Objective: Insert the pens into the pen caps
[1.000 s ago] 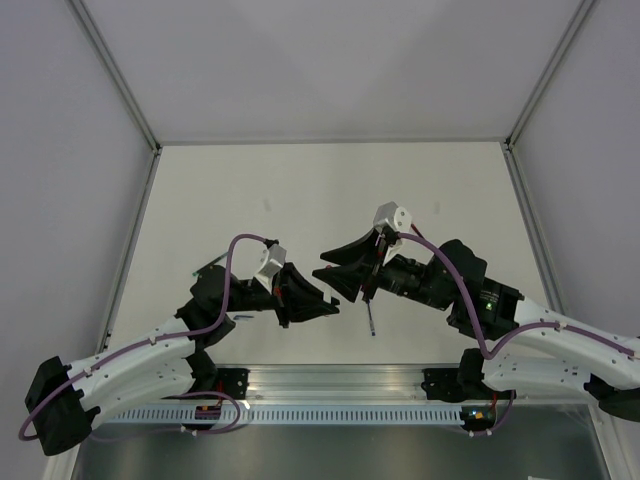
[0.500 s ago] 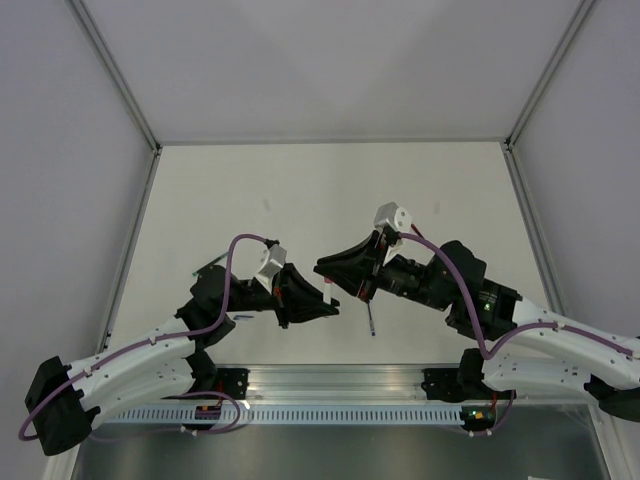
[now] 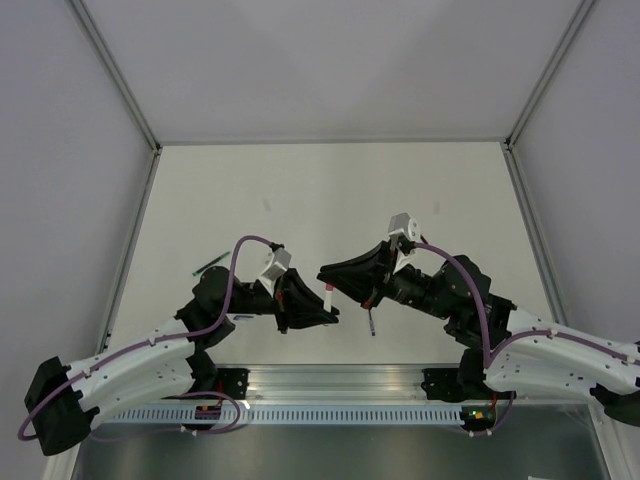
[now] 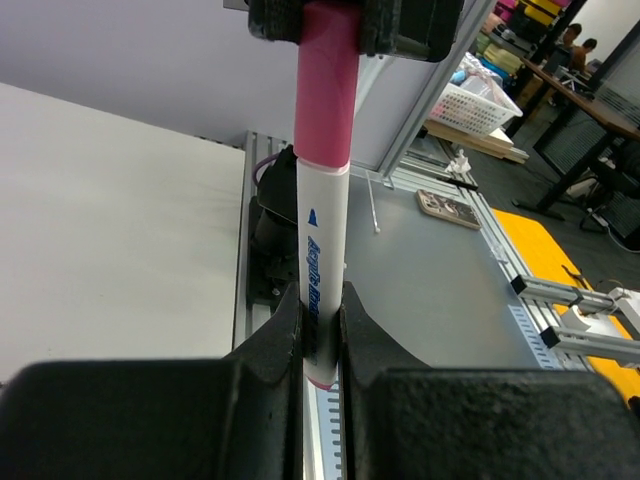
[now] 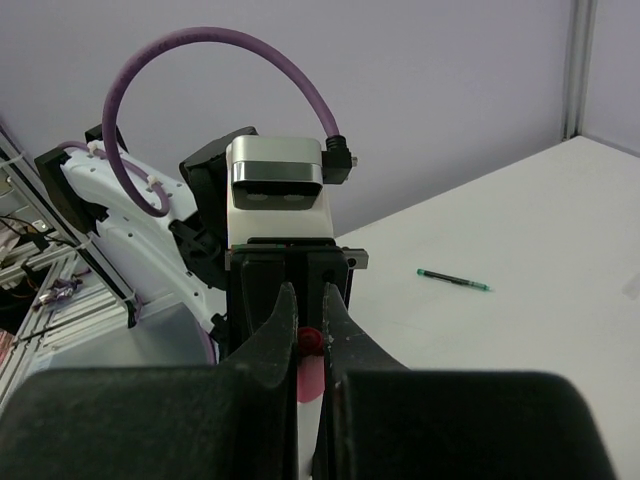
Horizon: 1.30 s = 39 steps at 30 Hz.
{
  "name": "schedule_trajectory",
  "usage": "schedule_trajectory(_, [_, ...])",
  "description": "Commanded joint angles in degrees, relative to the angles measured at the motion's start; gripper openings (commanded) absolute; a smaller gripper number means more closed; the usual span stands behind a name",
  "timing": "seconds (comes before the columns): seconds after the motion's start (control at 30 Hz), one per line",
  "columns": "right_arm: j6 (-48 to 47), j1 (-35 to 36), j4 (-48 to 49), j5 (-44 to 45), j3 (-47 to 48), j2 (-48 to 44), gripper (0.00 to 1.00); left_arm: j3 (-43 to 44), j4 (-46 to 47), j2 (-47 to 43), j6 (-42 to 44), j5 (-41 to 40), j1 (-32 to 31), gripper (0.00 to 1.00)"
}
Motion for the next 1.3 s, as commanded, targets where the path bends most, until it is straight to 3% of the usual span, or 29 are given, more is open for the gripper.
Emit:
schedule_trajectory(0.0, [3.4,0.5,-2.1,-3.2,-3.6,-0.8,0.0,4.0,-1.5,-2.5,0.9,-10.2,0.5,0.02])
schedule_trajectory(0.13, [4.3,0.5,-1.3,-1.5,-5.4,-1.1,0.0,7.6,-6.8,-1.2,3.6,-13.7,0.5,0.02])
schedule_trajectory(0.43, [0.8,0.5,-2.7,-2.0,-8.3,-4.8,0.0,10.4,-7.4,2.1,3.5,-12.6,0.5,0.02])
schedule_trajectory(0.83, [2.3,0.5,2.8,-13.4,-12.6,-5.4,0.0,16.1,-7.8,2.3,1.0,-8.2,0.5,0.02])
schedule_trajectory(1.13, [4.3,0.4,5.0,-19.1,-14.1,-6.0,0.0,17.9,-10.3,0.5,1.9,-9.1,0.5,0.02])
schedule_trajectory(1.27, [8.7,0.5,9.8,-19.6,-15.8,-4.6,0.0,18.4,-11.0,0.1,3.6,-13.9,0.5,0.02])
